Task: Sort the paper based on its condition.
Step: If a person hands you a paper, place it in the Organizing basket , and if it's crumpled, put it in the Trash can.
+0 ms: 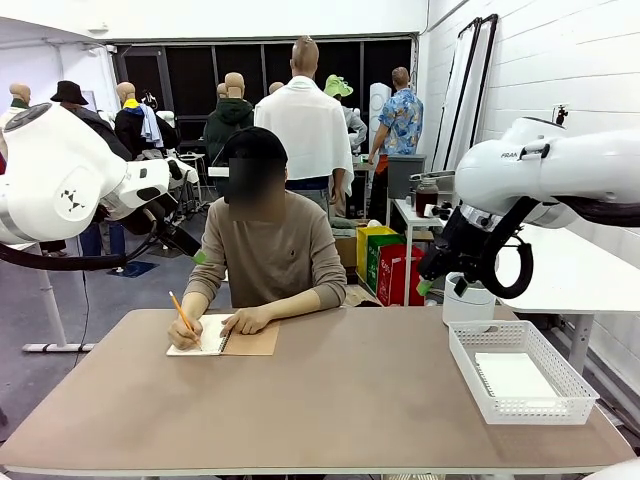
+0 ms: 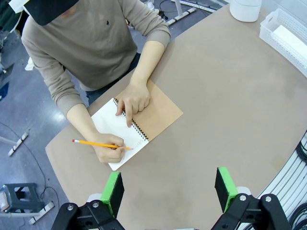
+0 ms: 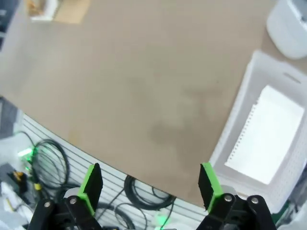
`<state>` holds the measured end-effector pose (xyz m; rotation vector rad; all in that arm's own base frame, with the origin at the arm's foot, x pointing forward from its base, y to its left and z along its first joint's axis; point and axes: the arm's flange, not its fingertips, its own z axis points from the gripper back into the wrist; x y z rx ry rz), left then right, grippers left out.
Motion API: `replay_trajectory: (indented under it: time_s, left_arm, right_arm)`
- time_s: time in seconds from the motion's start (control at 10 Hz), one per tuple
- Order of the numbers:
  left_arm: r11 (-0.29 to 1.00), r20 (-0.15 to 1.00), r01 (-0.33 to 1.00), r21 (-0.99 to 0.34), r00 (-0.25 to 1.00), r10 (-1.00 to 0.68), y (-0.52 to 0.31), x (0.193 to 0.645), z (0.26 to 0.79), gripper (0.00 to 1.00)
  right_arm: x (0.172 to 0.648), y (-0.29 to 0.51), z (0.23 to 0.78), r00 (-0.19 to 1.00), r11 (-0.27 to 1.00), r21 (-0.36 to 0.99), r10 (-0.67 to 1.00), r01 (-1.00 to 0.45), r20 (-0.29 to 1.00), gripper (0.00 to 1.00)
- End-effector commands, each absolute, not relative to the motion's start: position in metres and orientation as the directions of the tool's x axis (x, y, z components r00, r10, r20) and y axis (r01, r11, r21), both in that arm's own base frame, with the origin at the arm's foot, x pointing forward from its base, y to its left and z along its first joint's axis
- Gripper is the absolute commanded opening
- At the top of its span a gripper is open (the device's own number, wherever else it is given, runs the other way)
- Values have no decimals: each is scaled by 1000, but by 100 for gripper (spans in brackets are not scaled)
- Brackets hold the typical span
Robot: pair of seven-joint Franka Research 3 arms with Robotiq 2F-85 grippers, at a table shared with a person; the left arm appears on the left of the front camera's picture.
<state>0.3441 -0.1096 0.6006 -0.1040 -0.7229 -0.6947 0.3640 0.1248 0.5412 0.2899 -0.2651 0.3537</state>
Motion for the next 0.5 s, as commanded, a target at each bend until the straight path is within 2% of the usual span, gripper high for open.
replay_trajectory:
  time_s: [0.0,0.2,0.4]
  left_arm:
    - [771,648,622,140,531,-546,-109,345,601,100]
    - [771,648,622,140,531,-546,-109,345,601,100]
    - [771,648,622,140,531,-546,-109,345,601,100]
  right_arm:
    - [349,126,535,842,849,206,392,-486,370,100]
    - [336,138,539,765,772,216,467,-597,443,100]
    - [331,141,540,725,728,225,497,-647,478,100]
